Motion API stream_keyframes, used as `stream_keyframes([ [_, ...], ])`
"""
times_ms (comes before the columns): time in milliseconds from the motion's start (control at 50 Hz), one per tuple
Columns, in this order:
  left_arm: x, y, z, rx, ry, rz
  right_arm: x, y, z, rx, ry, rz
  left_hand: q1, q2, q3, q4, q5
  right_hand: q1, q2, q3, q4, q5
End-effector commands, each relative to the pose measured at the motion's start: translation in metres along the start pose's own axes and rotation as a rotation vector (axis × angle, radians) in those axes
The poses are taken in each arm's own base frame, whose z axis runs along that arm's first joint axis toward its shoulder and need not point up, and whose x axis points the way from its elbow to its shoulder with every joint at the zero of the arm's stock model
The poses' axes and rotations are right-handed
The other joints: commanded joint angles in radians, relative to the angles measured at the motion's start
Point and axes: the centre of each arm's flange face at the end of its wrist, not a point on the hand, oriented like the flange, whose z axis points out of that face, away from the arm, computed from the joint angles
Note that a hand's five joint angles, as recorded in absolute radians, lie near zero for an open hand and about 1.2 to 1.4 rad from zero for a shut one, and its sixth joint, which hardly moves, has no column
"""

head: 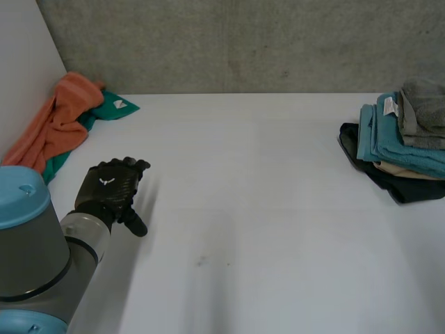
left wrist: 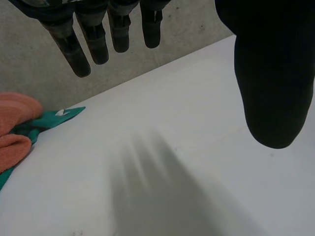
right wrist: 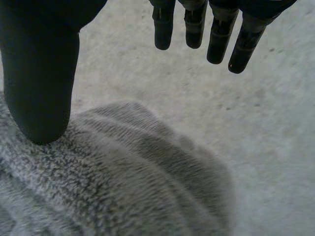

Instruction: Fold the laundry.

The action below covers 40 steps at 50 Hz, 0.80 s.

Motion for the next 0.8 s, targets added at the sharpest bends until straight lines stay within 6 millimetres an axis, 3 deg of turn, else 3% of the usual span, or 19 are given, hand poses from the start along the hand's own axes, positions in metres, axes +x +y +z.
stream_keyframes([
  [20, 0.000, 0.002, 0.000, -0.005, -0.001, 0.000, -0.024, 0.037, 0.019, -0.070, -0.067, 0.039, -0.003, -0.007, -0.016, -0.009, -0.024, -0.030, -0.047, -0.036, -0.058, -0.060],
  [160, 0.000, 0.003, -0.001, -0.009, 0.001, 0.001, -0.033, 0.068, 0.030, -0.118, -0.091, 0.065, -0.003, -0.007, -0.016, -0.009, -0.024, -0.030, -0.047, -0.036, -0.058, -0.060],
  [320, -0.001, 0.003, -0.001, -0.009, 0.000, 0.000, -0.026, 0.097, 0.043, -0.147, -0.055, 0.069, -0.003, -0.007, -0.016, -0.009, -0.024, -0.030, -0.047, -0.036, -0.058, -0.060],
  [560, 0.000, 0.004, 0.000, -0.012, 0.002, 0.001, -0.024, 0.112, 0.048, -0.158, -0.055, 0.068, -0.006, -0.010, -0.019, -0.012, -0.027, -0.030, -0.047, -0.036, -0.058, -0.060],
  [680, 0.000, 0.004, 0.000, -0.012, 0.000, 0.001, -0.024, 0.090, 0.046, -0.118, -0.054, 0.038, -0.006, -0.010, -0.019, -0.012, -0.027, -0.030, -0.047, -0.036, -0.058, -0.060],
  [800, 0.000, 0.004, 0.000, -0.012, 0.000, 0.001, -0.027, 0.021, 0.032, 0.013, -0.033, -0.038, -0.006, -0.010, -0.019, -0.012, -0.027, -0.030, -0.047, -0.036, -0.058, -0.060],
])
